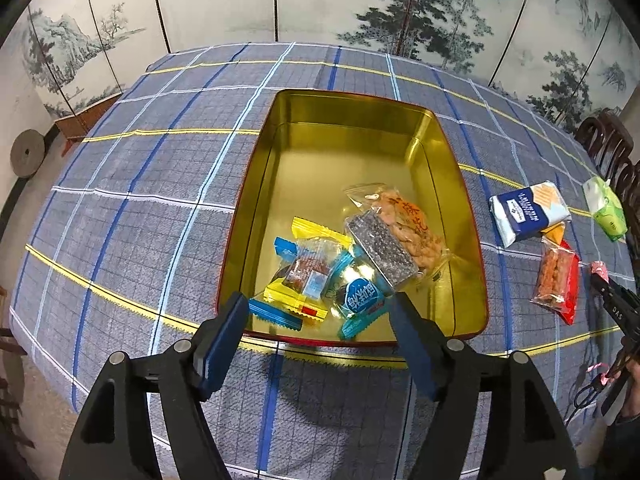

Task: Organize snacks
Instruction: 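Lift the open left tool up out of the tin, then carry the pink pack into the tin and open the right tool, then move the open right tool from the tin back to the snack pile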

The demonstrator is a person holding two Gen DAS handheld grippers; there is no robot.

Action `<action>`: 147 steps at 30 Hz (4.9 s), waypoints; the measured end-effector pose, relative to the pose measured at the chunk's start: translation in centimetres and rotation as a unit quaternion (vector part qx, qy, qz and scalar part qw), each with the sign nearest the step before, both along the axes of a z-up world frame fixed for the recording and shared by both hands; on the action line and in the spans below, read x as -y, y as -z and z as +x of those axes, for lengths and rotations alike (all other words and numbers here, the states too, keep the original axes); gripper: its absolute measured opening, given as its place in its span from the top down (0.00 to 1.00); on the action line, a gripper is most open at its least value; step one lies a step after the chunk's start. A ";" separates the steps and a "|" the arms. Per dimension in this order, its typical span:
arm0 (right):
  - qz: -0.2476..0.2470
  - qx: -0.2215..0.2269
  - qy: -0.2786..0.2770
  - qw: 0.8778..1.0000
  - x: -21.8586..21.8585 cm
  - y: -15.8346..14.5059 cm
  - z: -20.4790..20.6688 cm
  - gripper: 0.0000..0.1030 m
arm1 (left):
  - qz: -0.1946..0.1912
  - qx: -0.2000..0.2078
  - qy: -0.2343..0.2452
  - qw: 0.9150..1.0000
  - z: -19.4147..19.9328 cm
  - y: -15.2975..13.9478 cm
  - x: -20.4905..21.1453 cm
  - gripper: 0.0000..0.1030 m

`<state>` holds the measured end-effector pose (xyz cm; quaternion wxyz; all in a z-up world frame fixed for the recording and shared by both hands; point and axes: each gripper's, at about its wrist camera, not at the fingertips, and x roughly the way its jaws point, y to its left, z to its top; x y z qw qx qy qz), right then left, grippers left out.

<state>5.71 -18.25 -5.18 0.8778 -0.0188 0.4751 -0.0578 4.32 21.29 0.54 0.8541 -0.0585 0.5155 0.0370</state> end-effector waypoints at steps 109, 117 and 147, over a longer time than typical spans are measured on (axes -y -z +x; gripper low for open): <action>0.040 0.018 -0.339 0.940 -33.3 -2.4 3.2 0.53 | 0.189 0.032 -0.144 0.971 -4.7 -2.2 -6.9 0.25; 0.020 0.047 -0.346 0.937 -33.3 -3.5 2.3 0.43 | 0.225 0.048 -0.136 0.964 -4.3 -2.7 -5.6 0.17; 0.024 0.073 -0.244 0.967 -21.3 -6.3 0.8 0.38 | 0.193 0.074 -0.037 0.978 -1.3 -3.9 2.9 0.07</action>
